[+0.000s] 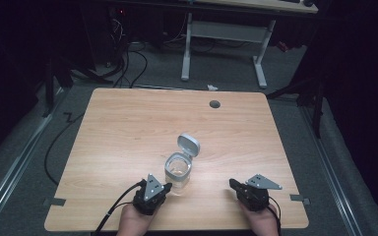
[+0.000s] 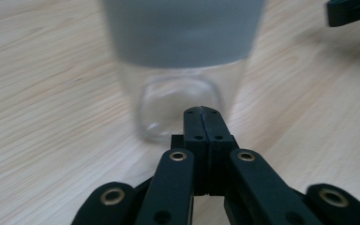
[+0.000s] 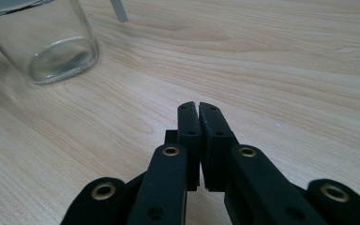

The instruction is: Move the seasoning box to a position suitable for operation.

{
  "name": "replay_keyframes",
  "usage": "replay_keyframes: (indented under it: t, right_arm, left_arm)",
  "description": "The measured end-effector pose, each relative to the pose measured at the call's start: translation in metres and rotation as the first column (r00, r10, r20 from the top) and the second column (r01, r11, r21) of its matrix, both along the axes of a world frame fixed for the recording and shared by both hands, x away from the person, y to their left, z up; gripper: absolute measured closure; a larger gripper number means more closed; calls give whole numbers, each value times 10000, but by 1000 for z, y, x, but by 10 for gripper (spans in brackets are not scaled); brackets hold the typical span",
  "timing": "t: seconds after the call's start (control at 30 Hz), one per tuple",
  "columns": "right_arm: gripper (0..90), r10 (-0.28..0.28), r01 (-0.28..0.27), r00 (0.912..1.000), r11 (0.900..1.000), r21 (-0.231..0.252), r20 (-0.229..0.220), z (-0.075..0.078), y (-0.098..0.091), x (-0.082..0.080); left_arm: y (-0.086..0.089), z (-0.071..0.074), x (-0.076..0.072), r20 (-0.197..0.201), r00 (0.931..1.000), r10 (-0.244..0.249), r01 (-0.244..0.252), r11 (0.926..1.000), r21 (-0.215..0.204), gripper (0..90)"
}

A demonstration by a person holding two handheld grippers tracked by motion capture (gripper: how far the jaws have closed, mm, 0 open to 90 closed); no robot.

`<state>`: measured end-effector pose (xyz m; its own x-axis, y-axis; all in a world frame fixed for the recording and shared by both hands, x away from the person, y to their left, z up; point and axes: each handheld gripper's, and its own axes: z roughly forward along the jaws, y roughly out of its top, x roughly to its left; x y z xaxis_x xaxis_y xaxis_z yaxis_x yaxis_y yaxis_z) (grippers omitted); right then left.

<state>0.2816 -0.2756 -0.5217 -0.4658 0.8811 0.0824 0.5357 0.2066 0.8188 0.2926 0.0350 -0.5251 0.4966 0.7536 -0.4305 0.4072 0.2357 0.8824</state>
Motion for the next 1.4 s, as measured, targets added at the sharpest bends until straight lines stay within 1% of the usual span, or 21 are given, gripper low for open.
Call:
replay_keyframes:
  t: [0.03,0.07,0.1,0.17,0.2,0.23,0.27,0.33,0.43,0.57,0.73,0.93,1.0,1.17,1.2,1.23,1.4]
  right_arm:
    - [879,35,-35,10000,10000,8,-4,0,0,1]
    - [879,35,-35,10000,10000,8,-4,0,0,1]
    - [878,57,-57,10000,10000,-17,-5,0,0,1]
    - [874,75,-75,10000,10000,-20,-32,0,1,1]
    - [874,93,-93,10000,10000,-18,-27,0,1,0]
    - [873,104,-104,9999,9999,20,5,0,1,0]
    - [873,104,-104,9999,9999,20,5,0,1,0]
    - [873,138,-138,9999,9999,-30,48,0,1,1]
    - [874,148,-148,9999,9999,-4,-3,0,1,1]
    - [875,177,-177,9998,9998,-43,-41,-2,1,2]
    - [876,248,-249,9997,9996,-118,-54,-2,4,1]
    - [876,276,-277,9996,9995,-131,-45,-2,5,1]
    - [875,309,-310,9995,9994,-119,-70,-2,5,2]
    - [875,338,-339,9994,9993,-162,-46,-2,5,1]
    - [875,317,-317,9995,9994,-153,-26,-3,4,2]
    - [875,317,-317,9995,9994,-153,-26,-3,4,2]
    - [875,313,-313,9995,9994,-162,1,-3,4,1]
  left_arm:
    - [5,1,4,-2,9998,182,-182,9998,-24,900]
    - [11,2,10,28,9989,465,-464,9989,-90,900]
    - [15,2,16,60,9979,652,-651,9979,-68,900]
    - [18,3,26,90,9955,940,-939,9955,-128,900]
    - [19,3,33,142,9944,1052,-1051,9944,-94,900]
    - [17,3,37,130,9936,1122,-1120,9936,-133,900]
    - [15,3,42,119,9935,1131,-1131,9936,-83,900]
    - [12,3,48,134,9934,1143,-1142,9934,-142,900]
    - [8,3,51,123,9938,1105,-1102,9936,-232,900]
    - [6,2,49,148,9950,986,-984,9951,-110,900]
    - [5,4,46,153,9955,939,-933,9951,-336,900]
    - [3,5,43,161,9962,860,-855,9958,-316,900]
    - [3,5,41,209,9963,833,-828,9963,-234,900]
    - [1,6,33,274,9972,693,-688,9974,-214,900]
    - [-1,6,29,308,9974,659,-650,9975,-279,900]
    - [-1,6,29,308,9974,659,-650,9975,-279,900]
    - [-4,7,20,306,9982,510,-499,9981,-365,900]
